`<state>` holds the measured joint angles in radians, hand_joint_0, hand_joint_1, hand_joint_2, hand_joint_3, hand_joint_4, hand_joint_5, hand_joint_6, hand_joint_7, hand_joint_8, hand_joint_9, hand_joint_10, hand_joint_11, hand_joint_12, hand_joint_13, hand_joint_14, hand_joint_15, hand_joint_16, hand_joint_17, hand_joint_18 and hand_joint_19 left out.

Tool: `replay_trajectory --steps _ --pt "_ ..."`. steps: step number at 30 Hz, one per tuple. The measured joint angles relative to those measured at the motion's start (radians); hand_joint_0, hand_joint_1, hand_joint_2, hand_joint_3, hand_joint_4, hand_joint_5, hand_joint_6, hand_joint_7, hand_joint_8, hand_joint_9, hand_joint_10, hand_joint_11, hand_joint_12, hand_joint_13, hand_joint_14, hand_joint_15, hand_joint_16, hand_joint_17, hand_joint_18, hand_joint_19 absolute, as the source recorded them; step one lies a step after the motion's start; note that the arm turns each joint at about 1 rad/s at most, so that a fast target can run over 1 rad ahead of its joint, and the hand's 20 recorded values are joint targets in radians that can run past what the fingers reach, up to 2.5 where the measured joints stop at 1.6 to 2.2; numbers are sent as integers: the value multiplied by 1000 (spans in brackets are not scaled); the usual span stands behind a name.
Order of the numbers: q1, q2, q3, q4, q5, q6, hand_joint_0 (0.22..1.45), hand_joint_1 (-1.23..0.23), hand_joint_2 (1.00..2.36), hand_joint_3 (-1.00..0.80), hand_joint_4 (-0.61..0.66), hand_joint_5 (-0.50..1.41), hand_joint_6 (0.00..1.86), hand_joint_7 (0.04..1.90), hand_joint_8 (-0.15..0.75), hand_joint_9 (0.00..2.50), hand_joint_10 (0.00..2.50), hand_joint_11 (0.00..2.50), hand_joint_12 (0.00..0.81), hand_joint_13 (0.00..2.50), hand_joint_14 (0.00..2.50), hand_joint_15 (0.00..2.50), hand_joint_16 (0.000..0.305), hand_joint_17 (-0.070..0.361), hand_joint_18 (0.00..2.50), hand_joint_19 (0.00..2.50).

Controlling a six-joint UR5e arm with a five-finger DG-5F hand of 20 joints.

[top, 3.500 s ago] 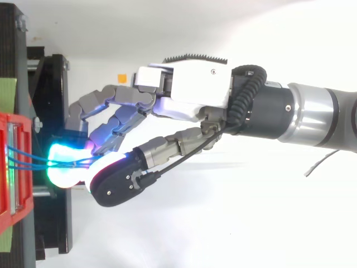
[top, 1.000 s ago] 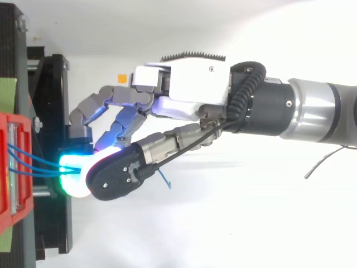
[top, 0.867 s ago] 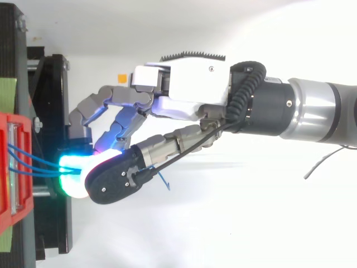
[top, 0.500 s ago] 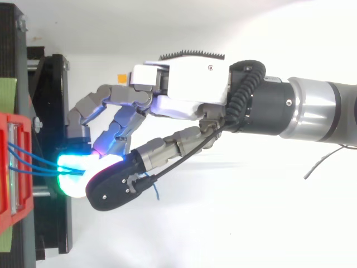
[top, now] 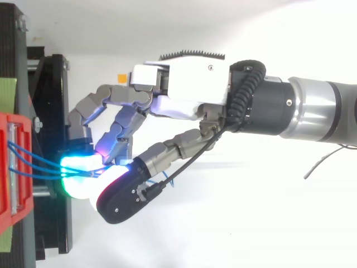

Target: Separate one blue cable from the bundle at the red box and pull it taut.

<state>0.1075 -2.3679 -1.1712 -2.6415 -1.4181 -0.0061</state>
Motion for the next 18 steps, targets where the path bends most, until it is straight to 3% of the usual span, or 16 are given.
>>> replay_trajectory --steps 5,8,13,18 --pt "0 0 0 0 0 0 515 -610 1000 -500 128 -137 906 945 347 1049 11 860 382 1002 22 692 47 106 976 761" --pt "0 0 0 0 0 0 578 -551 1000 -500 119 -137 896 967 336 1050 12 864 368 991 22 696 44 98 948 774" --pt "0 1 1 0 -1 -1 614 -699 1014 -286 107 -135 913 1079 343 1055 10 886 367 992 22 709 43 97 942 781" --pt "0 0 2 0 0 0 675 -840 1014 -293 38 -152 932 997 334 1029 11 896 366 996 22 698 43 97 952 769"
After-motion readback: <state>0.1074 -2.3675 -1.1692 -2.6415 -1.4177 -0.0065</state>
